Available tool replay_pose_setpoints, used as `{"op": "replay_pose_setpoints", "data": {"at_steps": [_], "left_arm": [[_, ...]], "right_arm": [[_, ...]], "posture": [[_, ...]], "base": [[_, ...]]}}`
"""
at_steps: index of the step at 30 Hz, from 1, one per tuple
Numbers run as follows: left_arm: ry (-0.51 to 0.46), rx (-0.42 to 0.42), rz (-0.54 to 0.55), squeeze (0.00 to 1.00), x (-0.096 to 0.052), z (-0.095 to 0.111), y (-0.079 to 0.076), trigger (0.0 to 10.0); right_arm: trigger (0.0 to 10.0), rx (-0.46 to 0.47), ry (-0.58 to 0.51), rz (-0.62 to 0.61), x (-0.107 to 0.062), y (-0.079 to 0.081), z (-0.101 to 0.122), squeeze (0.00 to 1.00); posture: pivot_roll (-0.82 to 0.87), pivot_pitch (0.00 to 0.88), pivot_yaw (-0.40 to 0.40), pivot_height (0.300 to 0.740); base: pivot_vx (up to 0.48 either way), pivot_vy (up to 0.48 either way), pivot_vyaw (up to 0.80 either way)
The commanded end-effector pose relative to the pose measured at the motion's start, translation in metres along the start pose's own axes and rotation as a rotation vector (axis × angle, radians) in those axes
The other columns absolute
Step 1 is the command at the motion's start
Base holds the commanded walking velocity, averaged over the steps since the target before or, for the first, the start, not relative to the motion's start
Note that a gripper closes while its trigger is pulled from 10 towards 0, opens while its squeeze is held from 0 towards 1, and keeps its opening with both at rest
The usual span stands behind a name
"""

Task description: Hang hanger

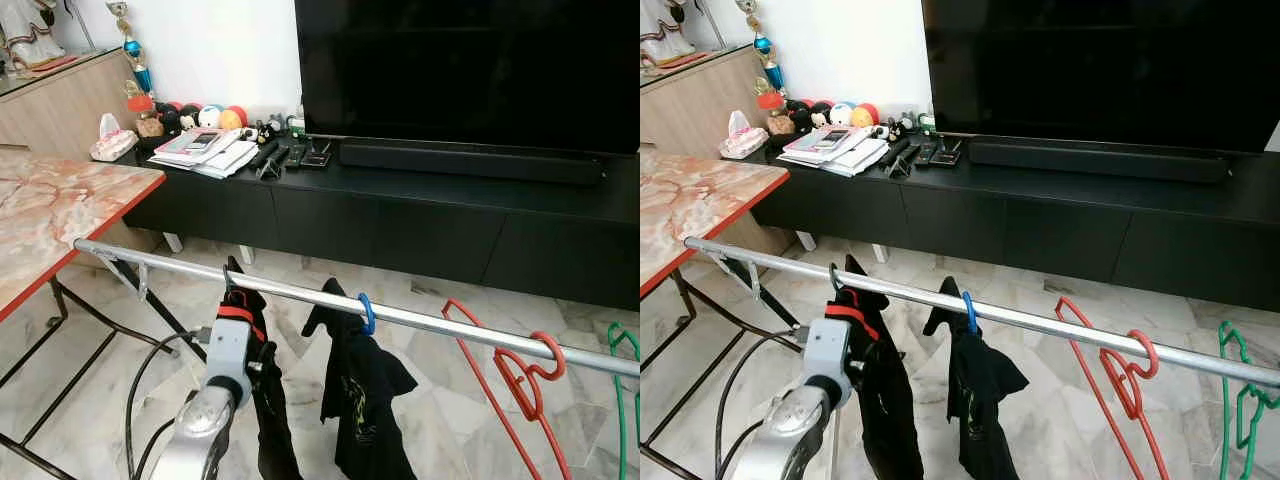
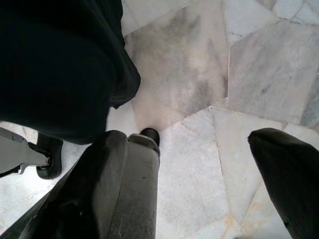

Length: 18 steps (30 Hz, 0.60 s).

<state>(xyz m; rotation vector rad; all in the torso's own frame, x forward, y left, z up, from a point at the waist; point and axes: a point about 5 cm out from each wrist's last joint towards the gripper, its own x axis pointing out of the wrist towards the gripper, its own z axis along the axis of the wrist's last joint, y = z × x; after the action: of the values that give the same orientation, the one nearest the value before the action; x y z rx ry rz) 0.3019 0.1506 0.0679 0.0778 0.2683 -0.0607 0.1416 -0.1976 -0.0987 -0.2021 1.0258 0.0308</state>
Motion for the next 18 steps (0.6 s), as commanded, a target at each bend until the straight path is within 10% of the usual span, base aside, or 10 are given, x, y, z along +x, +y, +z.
{"op": "replay_pose_setpoints", "data": {"at_steps": [1,13,14,16,18], "left_arm": [[0.062,0.005,0.068,0.00,0.002,-0.008,0.009,10.0],[0.131,-0.067,0.126,0.00,0.019,-0.011,0.009,10.0],[0.131,-0.078,0.127,0.00,0.020,-0.010,0.008,7.1],[0.129,-0.091,0.127,0.00,0.021,-0.010,0.007,7.1],[0.115,-0.111,0.118,0.00,0.023,-0.007,0.004,0.4]], "right_arm": [[10.0,0.005,0.019,0.008,-0.001,0.003,-0.004,0.00],[10.0,-0.015,0.019,0.015,-0.001,0.002,-0.004,0.00],[10.0,-0.014,0.019,0.015,-0.001,0.002,-0.004,0.00],[10.0,-0.015,0.020,0.015,-0.001,0.002,-0.004,0.00],[10.0,-0.015,0.020,0.014,-0.001,0.002,-0.004,0.00]], "posture": [[-0.02,0.043,0.057,0.740],[-0.02,0.046,0.049,0.740],[-0.02,0.046,0.048,0.740],[-0.02,0.046,0.048,0.740],[-0.02,0.046,0.046,0.740]], "base": [[0.000,0.000,0.00],[0.000,0.000,0.00],[0.000,0.000,0.00],[0.000,0.000,0.00],[0.000,0.000,0.00]]}}
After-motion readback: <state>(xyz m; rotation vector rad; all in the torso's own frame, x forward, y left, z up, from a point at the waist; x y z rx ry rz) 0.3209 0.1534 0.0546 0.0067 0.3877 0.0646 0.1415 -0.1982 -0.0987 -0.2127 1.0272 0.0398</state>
